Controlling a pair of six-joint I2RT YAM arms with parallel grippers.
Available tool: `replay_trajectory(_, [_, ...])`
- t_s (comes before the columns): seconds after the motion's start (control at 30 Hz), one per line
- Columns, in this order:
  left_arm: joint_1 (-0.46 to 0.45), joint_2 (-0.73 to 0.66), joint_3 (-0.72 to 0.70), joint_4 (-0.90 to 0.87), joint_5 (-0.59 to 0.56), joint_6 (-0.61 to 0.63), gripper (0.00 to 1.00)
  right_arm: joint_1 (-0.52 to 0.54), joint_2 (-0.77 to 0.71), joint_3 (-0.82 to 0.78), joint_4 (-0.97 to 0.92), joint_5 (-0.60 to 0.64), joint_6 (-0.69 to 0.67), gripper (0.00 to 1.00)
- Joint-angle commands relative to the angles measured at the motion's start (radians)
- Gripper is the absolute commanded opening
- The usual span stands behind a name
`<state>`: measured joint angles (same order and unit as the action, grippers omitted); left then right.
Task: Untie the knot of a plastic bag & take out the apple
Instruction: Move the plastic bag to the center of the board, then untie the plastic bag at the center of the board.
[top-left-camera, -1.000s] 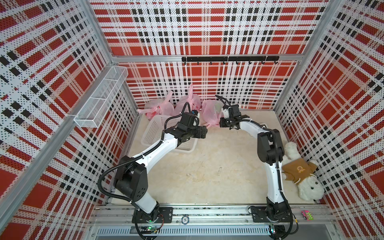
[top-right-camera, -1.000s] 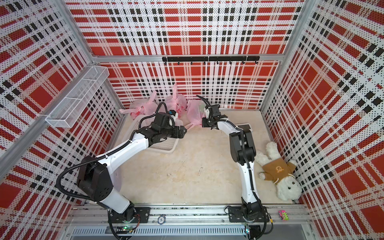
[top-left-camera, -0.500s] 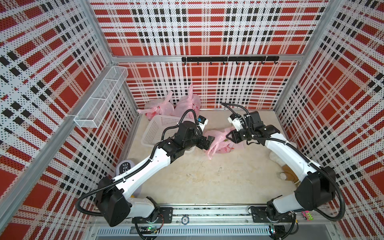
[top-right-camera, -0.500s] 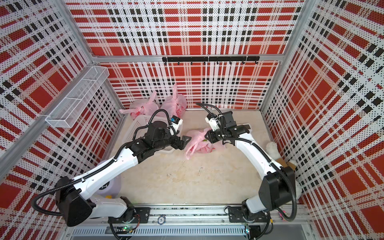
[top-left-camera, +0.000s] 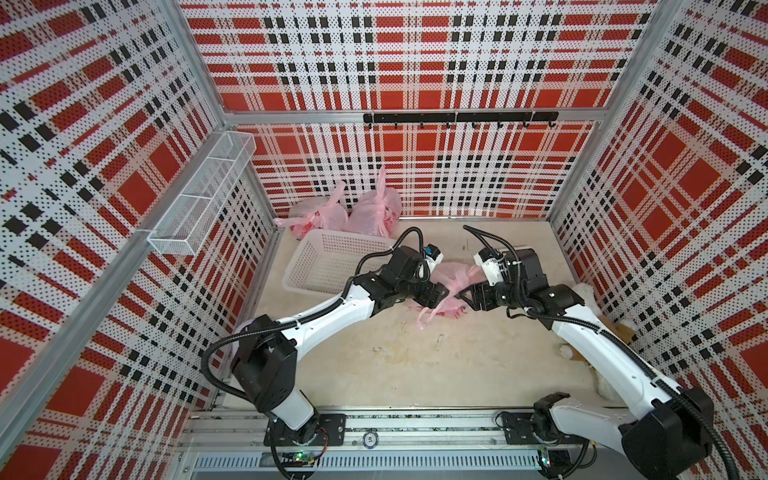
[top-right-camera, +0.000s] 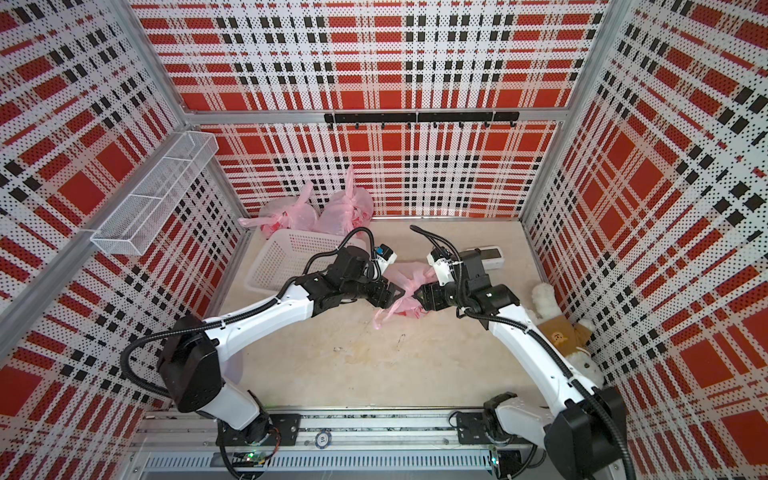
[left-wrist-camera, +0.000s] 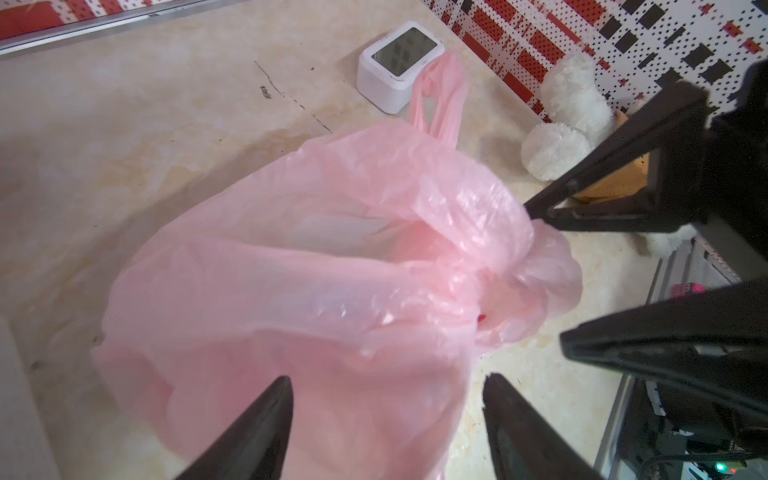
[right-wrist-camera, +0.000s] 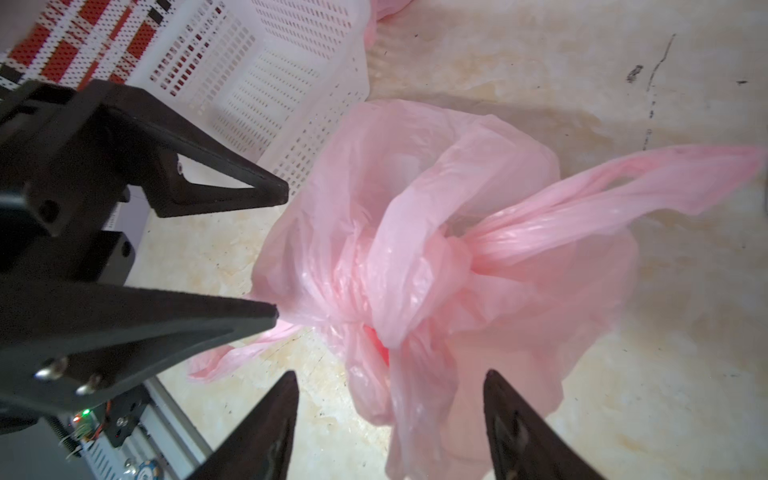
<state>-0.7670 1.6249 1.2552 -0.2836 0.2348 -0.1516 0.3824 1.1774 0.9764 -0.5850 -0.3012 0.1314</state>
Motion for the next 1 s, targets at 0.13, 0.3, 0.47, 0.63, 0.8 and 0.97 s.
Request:
replay_trajectory(0.13, [-0.046, 0.111, 0.113, 0.016, 0.045, -0.020, 0.56, 0.015, 0.023, -0.085, 0.097, 0.078, 0.014, 0.46])
replay_trajectory(0.3, [-0.057, 0.108, 0.136, -0.017, 0.070, -0.028, 0.27, 0.014, 0.021, -0.083, 0.127, 0.125, 0.013, 0.06])
replay_trajectory(0.47, [-0.058, 0.032, 0.133, -0.064, 0.067, -0.025, 0.02, 0.015, 0.001, -0.007, 0.125, 0.172, -0.033, 0.00])
replay_trajectory(0.63, [-0.055, -0.082, 0.122, -0.129, 0.023, -0.022, 0.00, 0.014, 0.011, 0.122, 0.088, 0.216, -0.099, 0.00])
replay_trajectory(0.8, [-0.033, -0.211, 0.012, -0.129, 0.000, -0.074, 0.00, -0.033, 0.034, 0.154, 0.148, 0.174, -0.081, 0.00])
replay_trajectory(0.97, [0.033, -0.272, -0.269, 0.038, 0.027, -0.219, 0.00, -0.145, 0.097, 0.004, 0.334, 0.006, 0.111, 0.00])
